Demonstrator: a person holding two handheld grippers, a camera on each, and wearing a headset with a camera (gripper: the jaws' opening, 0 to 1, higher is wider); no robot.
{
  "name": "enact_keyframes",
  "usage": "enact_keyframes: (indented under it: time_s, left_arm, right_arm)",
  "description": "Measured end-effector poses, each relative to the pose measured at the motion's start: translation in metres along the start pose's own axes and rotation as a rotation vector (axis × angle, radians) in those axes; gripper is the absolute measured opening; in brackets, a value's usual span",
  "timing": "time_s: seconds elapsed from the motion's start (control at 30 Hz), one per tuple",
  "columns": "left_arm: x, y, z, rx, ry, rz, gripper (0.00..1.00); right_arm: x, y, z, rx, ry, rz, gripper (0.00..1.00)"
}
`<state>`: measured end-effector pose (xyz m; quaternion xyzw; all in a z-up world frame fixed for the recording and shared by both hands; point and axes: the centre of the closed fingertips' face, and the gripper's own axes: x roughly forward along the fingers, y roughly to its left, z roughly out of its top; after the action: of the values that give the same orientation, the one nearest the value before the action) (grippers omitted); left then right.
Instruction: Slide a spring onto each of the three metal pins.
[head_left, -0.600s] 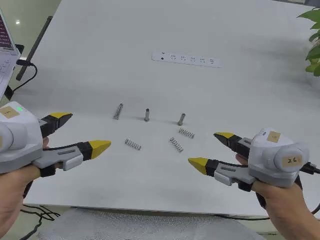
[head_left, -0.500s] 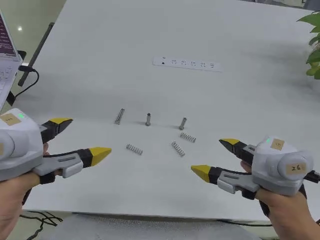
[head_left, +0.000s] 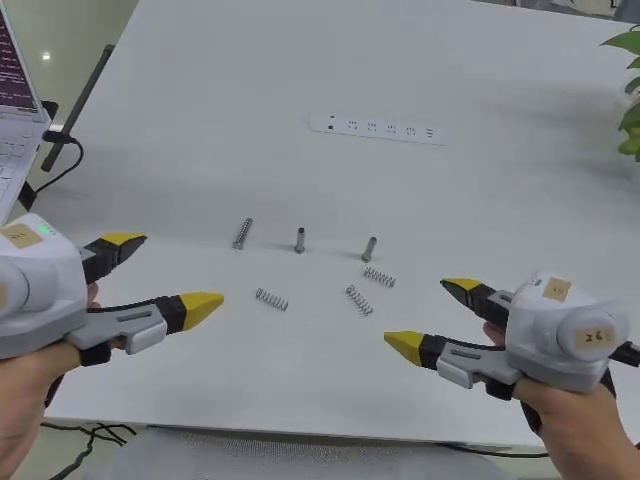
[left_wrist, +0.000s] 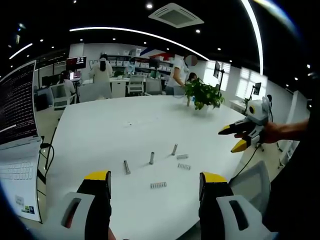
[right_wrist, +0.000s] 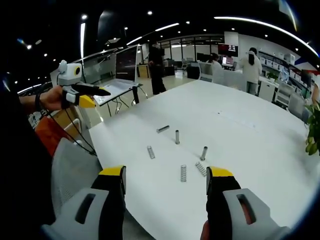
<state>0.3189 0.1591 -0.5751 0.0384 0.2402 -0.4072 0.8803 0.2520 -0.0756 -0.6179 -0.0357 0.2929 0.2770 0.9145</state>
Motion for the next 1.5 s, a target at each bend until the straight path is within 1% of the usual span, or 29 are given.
enact_keyframes:
  time_s: [0.37, 0.9, 1.13, 1.5]
  left_arm:
    - [0.0028, 0.0030, 0.0025, 0.004, 0.000, -0.003, 0.68]
    - [0.0066, 0.0018, 0.0047, 0.011, 0.004, -0.011, 0.68]
    - [0.0063, 0.0044, 0.0070, 0.013, 0.001, -0.008, 0.67]
    - [0.0060, 0.0063, 0.0076, 0.014, 0.001, -0.007, 0.67]
  right_arm:
    - [-0.0005, -0.0037, 0.0003, 0.005, -0.004, -0.008, 0.63]
    - [0.0004, -0.0061, -0.0002, 0.006, -0.004, -0.005, 0.62]
    - [0.0000, -0.0090, 0.0006, 0.004, -0.006, -0.009, 0.62]
    - [-0.0001, -0.0100, 0.0011, 0.006, -0.010, -0.014, 0.62]
